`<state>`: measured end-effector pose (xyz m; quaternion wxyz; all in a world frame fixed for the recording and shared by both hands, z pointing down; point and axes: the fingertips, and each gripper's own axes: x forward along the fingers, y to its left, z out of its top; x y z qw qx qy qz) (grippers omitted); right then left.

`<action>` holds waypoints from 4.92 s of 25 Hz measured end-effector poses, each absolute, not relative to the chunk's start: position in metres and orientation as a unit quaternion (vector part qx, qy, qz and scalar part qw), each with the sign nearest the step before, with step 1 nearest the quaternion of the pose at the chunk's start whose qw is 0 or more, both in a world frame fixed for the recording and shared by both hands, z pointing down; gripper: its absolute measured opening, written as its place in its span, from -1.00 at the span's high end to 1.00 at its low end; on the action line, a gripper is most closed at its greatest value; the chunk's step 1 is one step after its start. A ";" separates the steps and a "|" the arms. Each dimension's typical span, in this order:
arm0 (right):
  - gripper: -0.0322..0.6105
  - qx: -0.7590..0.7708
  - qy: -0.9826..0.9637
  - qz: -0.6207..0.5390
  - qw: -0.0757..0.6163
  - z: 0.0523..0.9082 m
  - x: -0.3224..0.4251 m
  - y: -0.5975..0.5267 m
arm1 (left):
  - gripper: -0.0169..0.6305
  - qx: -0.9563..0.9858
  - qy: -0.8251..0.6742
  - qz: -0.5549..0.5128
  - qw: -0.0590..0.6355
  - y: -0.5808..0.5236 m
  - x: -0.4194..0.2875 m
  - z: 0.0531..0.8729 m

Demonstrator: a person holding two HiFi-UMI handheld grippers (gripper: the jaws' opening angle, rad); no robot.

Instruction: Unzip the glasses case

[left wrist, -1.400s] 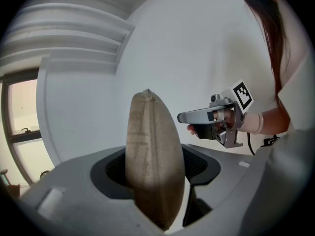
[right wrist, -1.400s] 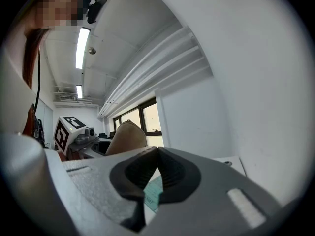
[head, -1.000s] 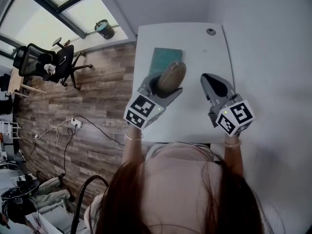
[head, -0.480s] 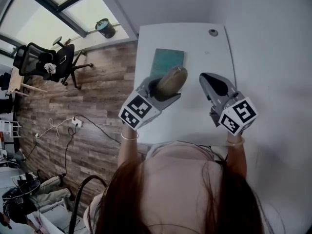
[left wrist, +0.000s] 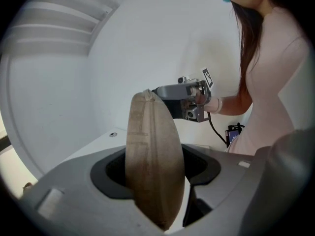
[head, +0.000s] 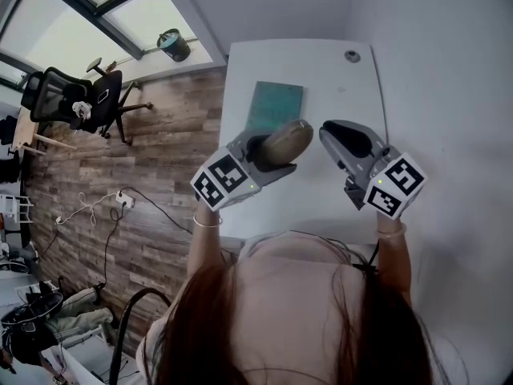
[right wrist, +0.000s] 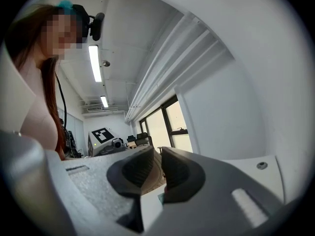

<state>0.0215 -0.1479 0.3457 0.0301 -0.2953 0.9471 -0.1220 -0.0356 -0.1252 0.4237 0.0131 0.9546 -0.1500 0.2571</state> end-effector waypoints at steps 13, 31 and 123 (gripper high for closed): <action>0.65 -0.177 0.974 -0.140 0.018 0.337 0.006 -0.127 | 0.06 0.960 -0.076 0.268 0.012 -0.103 -0.030 0.424; 0.52 -0.061 0.990 -0.119 -0.035 0.339 -0.007 -0.103 | 0.06 0.960 -0.010 0.279 0.026 -0.080 -0.024 0.427; 0.89 -0.078 0.994 -0.019 -0.069 0.338 0.003 -0.106 | 0.07 0.962 -0.014 0.265 0.070 -0.079 -0.029 0.419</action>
